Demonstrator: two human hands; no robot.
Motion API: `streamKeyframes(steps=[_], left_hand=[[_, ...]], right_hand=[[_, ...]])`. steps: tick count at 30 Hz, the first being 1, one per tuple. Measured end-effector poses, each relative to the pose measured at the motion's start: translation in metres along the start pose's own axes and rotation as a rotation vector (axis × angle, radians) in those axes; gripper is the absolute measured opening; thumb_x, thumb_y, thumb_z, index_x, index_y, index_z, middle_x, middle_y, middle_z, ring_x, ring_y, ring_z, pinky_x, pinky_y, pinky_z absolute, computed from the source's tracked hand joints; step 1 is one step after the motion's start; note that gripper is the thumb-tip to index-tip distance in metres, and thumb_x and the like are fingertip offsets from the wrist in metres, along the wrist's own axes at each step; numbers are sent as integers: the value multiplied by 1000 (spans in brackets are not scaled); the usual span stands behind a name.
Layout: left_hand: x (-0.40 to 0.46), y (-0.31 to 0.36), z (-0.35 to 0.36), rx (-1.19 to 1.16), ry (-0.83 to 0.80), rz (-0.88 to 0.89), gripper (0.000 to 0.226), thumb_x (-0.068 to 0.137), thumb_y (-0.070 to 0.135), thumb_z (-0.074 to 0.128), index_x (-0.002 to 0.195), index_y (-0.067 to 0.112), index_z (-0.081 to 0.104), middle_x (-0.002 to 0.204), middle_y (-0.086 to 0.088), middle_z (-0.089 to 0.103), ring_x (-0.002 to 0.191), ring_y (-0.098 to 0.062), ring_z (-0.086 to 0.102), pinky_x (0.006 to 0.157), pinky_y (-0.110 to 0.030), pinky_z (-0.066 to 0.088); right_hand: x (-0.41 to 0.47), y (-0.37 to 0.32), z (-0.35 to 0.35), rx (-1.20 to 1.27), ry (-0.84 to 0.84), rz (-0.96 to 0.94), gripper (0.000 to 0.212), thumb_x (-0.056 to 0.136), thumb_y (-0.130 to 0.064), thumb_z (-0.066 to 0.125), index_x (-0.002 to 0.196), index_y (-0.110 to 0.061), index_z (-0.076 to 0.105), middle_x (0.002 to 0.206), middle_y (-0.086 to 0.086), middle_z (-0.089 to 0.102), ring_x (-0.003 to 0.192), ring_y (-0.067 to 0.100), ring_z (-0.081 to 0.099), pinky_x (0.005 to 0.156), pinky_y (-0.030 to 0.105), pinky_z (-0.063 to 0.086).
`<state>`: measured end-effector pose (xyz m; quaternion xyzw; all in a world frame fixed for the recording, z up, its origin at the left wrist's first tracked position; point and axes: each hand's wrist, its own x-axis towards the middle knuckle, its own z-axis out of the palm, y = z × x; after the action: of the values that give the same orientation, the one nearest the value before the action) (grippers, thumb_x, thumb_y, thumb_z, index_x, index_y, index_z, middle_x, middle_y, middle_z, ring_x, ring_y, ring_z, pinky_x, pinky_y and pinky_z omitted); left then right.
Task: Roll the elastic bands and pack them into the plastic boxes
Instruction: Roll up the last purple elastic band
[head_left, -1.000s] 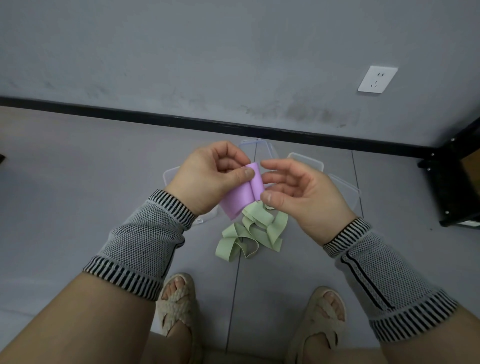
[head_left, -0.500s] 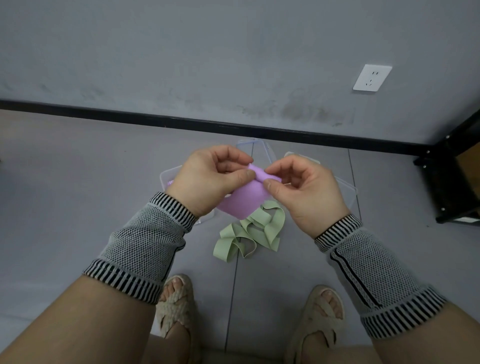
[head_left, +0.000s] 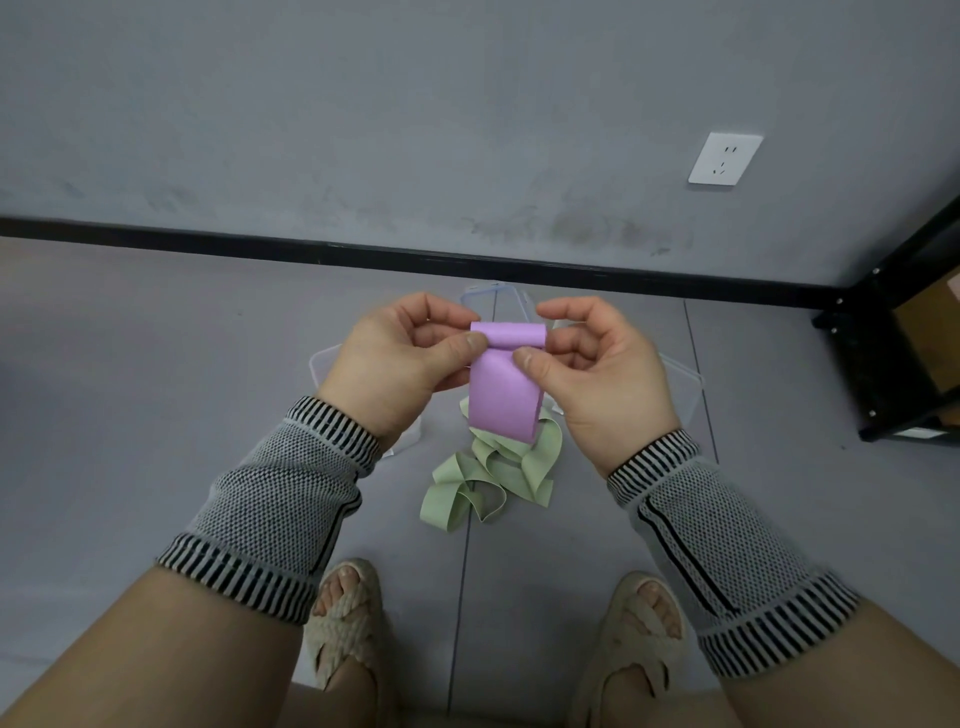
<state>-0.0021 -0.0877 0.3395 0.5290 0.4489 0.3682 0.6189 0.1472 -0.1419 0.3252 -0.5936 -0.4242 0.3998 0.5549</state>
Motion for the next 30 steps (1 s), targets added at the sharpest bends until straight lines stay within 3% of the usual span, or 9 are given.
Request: streamKeyframes(steps=[4,11,16,18,21,22,26,30], left_hand=[[1,-1,-1,37,32,-4,5,85,6,64,86,10,61,63,4,67,60,-5,62,59,-21,55],[2,-1,-2,29,54,-24,5,85,9,64,82,12,62,64,4,68,63,-6,65,64,-23,54],[1,0,-1,26,57,-27,6,85,8,64,81,10,61,57,6,65,56,-5,62,60,-21,53],[1,1,-1,30,59,-29,6,84,7,65,81,9,61,55,4,62,53,-6,58,57,-20,52],[0,1,-1,69,54,-17,6,82,6,67,78,8,63,60,-4,59,54,-13,54,54,-22,50],[-1,1,0,89,47,-10,7,81,5,67,77,8,63,62,-8,60,56,-16,53,54,-23,49],[-2,0,3,130,6,2,6,83,9,67,78,9,63,62,-3,64,58,-11,57,56,-22,49],[-1,-3,3,103,-16,-3,5,89,13,60,84,12,60,65,6,66,60,-4,60,60,-20,51]], right_hand=[[1,-3,-2,3,-30,8,35,81,-1,69,96,-30,57,71,-7,70,71,12,66,72,26,55],[2,-2,-3,0,-54,23,36,79,-2,72,98,-30,58,66,-6,68,67,11,63,72,28,55],[5,0,-9,72,-111,45,33,81,2,67,98,-25,63,68,-3,71,71,14,66,77,32,57],[4,0,-9,49,-114,23,35,82,4,66,100,-25,62,73,-4,71,72,12,66,77,31,57],[2,-1,-9,-69,-142,-54,39,80,0,70,104,-30,61,103,-6,66,86,8,67,76,22,55],[2,0,-9,-92,-154,-73,38,80,-1,71,103,-30,62,104,-6,66,88,6,67,75,19,54],[3,2,-9,-184,-152,-129,21,82,-6,70,92,-24,70,84,-10,69,84,11,68,79,26,55],[10,3,-13,-1,-83,20,15,85,-9,67,82,-24,69,77,-4,71,76,14,66,79,34,56]])
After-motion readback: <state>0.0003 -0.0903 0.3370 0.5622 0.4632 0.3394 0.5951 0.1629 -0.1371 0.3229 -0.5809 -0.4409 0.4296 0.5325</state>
